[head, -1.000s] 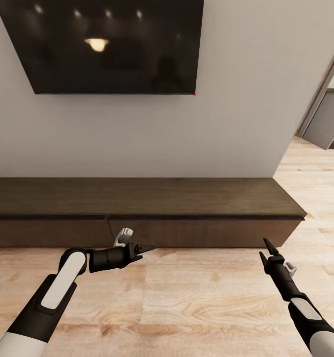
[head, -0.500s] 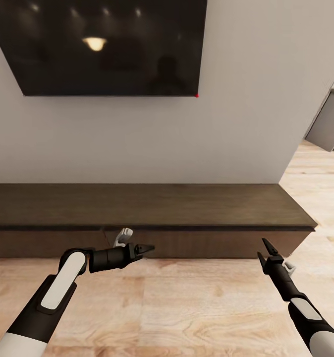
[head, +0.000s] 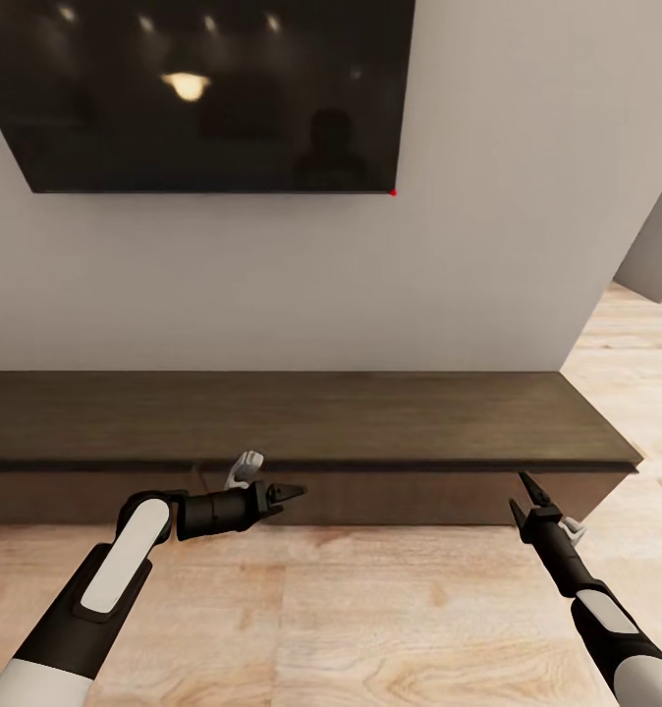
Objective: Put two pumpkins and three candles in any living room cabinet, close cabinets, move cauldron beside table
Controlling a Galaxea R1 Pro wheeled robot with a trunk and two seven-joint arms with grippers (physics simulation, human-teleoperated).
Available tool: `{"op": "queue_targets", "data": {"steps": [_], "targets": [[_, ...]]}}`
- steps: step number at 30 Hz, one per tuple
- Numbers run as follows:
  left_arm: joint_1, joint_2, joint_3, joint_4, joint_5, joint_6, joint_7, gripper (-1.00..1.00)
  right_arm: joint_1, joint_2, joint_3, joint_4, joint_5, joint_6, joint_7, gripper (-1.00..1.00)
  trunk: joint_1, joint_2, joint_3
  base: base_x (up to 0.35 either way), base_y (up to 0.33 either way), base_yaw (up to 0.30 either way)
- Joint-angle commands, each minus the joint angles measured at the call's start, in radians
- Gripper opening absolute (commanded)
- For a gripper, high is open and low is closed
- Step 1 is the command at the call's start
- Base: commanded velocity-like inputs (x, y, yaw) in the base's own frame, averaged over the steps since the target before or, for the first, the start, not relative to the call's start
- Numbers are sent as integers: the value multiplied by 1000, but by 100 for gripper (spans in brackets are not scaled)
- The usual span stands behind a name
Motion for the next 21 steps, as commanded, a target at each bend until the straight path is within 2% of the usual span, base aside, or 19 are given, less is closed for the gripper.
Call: {"op": "queue_targets", "data": {"steps": [1, 21], "targets": [[-1, 1, -1, 0, -8, 2, -8, 100, -1, 0, -1, 1, -8, 9, 2, 100, 0, 0, -1, 67, 0, 0], [0, -1, 0, -1, -9, 2, -8, 100, -1, 1, -1, 1, -11, 9, -47, 100, 0, 0, -1, 68, 0, 0]]}}
